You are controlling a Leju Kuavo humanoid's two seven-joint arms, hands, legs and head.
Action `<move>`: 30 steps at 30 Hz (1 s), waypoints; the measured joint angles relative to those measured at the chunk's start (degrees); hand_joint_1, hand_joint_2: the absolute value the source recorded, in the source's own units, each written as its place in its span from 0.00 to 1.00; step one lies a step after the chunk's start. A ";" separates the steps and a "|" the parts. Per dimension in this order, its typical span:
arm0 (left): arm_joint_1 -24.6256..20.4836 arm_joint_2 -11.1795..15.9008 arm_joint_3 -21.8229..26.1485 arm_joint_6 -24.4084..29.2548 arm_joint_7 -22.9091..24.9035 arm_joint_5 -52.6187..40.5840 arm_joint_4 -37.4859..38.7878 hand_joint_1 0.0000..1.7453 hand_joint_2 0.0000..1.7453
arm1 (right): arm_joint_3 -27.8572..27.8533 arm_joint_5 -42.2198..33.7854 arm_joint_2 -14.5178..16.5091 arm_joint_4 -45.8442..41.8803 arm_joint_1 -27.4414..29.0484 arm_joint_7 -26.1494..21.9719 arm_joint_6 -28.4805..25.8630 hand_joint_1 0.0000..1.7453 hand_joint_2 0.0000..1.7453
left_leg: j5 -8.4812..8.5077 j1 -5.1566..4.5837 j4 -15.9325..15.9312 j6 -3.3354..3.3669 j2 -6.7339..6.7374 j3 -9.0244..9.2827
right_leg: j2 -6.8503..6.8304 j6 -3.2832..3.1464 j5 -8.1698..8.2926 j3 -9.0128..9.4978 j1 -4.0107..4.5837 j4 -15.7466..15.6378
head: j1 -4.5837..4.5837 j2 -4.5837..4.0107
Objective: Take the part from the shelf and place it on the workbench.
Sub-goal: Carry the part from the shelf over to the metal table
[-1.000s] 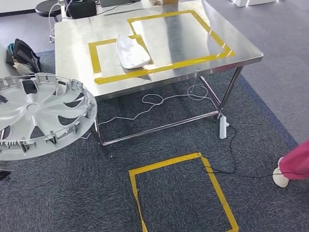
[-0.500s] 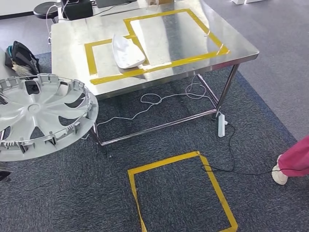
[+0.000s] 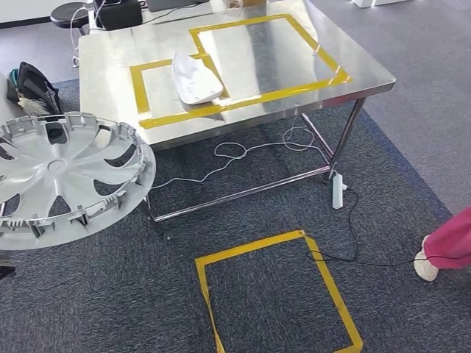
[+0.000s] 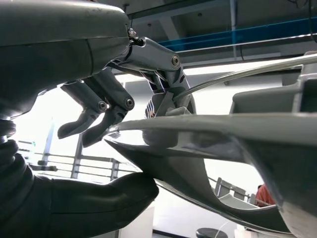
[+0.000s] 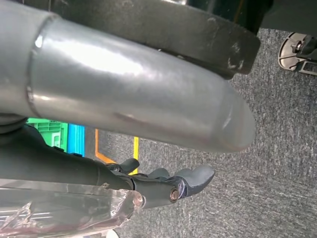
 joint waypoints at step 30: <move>-0.05 -2.27 -0.08 2.36 -1.19 0.56 -0.79 1.00 1.00 | 0.01 0.50 0.05 -0.05 0.37 0.95 0.30 0.00 0.00 | 3.91 1.63 2.11 -2.21 -1.29 -7.13 | 2.41 -0.37 -7.37 7.96 -0.94 -0.88 | -0.12 0.00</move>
